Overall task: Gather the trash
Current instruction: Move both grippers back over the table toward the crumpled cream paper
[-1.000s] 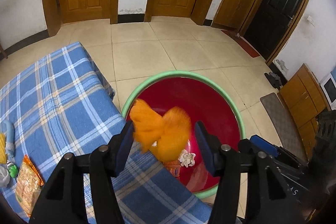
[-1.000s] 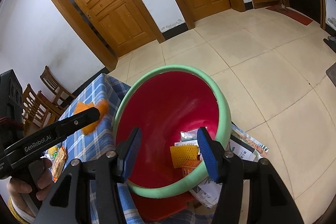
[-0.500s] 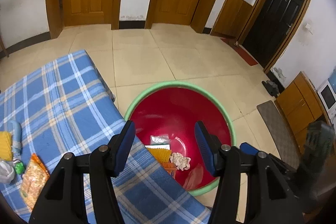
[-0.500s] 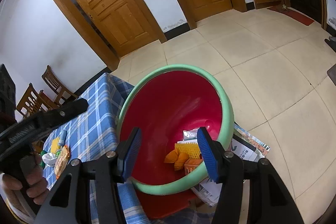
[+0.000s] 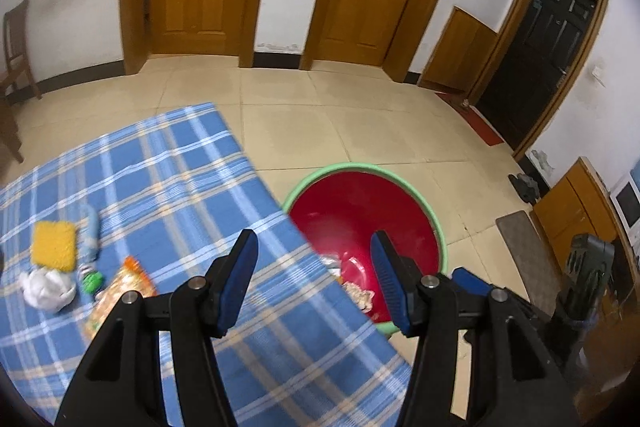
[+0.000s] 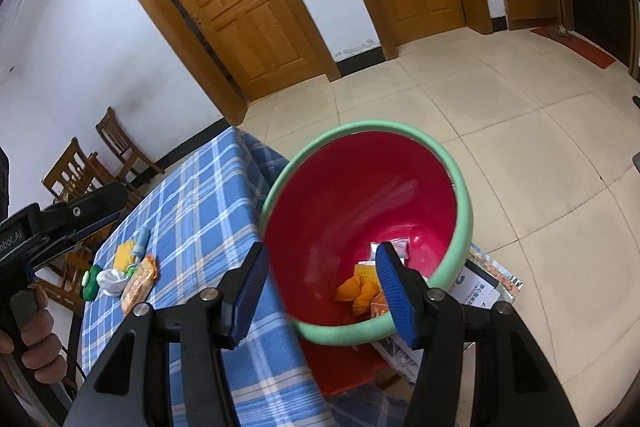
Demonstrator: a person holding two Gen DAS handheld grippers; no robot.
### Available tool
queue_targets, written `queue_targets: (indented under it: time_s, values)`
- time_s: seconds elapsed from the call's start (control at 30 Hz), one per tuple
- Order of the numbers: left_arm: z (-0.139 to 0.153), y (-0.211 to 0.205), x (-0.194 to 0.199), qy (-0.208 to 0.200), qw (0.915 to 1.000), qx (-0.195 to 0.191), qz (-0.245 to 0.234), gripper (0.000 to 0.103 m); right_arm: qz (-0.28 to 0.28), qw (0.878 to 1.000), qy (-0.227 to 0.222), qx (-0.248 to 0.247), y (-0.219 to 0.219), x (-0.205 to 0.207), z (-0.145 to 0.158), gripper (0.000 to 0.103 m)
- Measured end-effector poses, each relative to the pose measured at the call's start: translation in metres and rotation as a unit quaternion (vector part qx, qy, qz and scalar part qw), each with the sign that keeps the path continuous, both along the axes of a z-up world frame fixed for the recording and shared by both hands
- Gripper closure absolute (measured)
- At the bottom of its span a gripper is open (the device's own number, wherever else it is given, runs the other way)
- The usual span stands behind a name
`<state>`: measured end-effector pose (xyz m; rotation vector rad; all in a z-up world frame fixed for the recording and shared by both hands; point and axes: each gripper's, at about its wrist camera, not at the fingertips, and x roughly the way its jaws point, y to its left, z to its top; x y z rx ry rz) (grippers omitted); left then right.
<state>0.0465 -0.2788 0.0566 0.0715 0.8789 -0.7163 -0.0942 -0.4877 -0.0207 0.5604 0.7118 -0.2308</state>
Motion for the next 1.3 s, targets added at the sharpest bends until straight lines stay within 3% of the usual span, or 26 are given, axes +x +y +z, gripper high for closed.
queue_targets:
  time_s: [0.87, 1.3]
  values:
    - [-0.035, 0.154, -0.056, 0.040, 0.9911, 0.027, 0.124, 0.044, 0.087, 0.996, 0.002, -0.008, 0.071, -0.005, 0.013, 0.042]
    - [-0.069, 0.180, -0.081, 0.088, 0.9867, 0.047, 0.128, 0.044, 0.110, 0.994, 0.003, -0.015, 0.094, -0.008, 0.019, 0.042]
